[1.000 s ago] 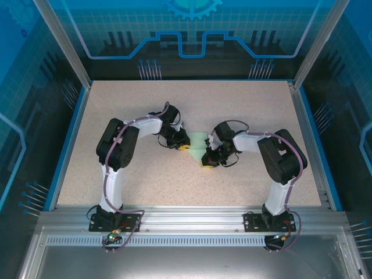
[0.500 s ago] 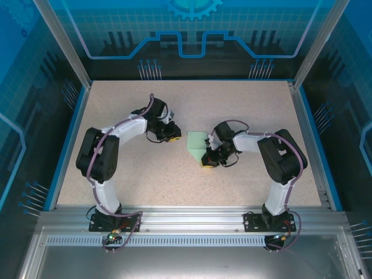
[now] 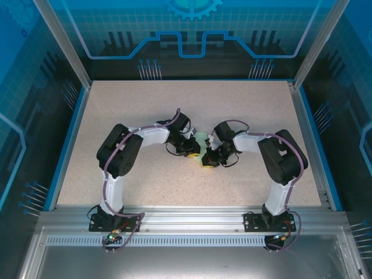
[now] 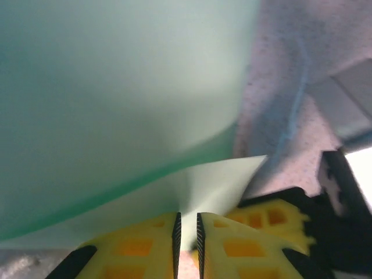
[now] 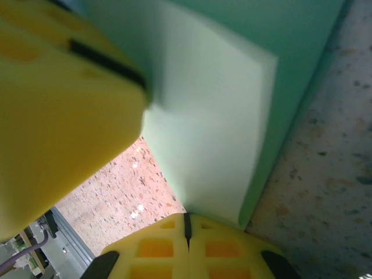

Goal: Fold a paper plane with a square sheet of paper (fold left side to right side)
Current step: Third fold the triangle at the center of the table.

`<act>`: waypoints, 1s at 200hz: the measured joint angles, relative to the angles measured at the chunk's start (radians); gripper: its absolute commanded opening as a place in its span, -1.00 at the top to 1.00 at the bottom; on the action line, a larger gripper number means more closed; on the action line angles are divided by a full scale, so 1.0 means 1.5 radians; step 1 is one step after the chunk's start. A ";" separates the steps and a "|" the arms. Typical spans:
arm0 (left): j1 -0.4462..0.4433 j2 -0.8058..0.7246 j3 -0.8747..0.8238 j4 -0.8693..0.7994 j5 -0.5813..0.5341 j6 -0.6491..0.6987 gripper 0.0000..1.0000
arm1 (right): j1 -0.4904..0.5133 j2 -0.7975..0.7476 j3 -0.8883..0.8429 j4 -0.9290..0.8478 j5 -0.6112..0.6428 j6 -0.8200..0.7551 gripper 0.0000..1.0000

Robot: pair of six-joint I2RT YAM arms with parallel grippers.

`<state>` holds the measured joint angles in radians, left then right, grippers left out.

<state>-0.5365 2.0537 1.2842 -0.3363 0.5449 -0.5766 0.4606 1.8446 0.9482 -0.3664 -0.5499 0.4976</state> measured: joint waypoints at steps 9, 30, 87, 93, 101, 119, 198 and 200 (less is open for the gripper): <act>0.000 0.009 0.007 -0.007 -0.010 0.001 0.63 | 0.000 -0.001 0.000 -0.002 0.002 0.000 1.00; 0.000 0.018 0.025 -0.030 -0.021 0.001 0.64 | 0.001 -0.006 -0.002 -0.005 0.011 0.000 1.00; -0.002 0.028 0.037 -0.047 -0.024 0.002 0.67 | 0.001 -0.047 -0.046 0.009 0.040 0.000 1.00; -0.002 0.028 0.037 -0.047 -0.024 0.002 0.66 | 0.001 -0.054 -0.054 0.012 0.042 0.000 1.00; -0.002 0.028 0.037 -0.047 -0.024 0.002 0.66 | 0.001 -0.063 -0.063 0.013 0.046 0.000 1.00; -0.002 0.028 0.037 -0.047 -0.024 0.002 0.66 | -0.003 -0.081 -0.084 0.013 0.048 0.000 1.00; -0.002 0.028 0.037 -0.047 -0.024 0.002 0.66 | 0.004 -0.117 -0.039 -0.090 0.065 0.033 1.00; -0.002 0.028 0.037 -0.047 -0.023 0.002 0.66 | 0.005 -0.116 -0.035 -0.087 0.065 0.035 1.00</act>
<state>-0.5388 2.0953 1.3403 -0.4061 0.5098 -0.5739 0.4683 1.6707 0.8951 -0.4976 -0.4530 0.5503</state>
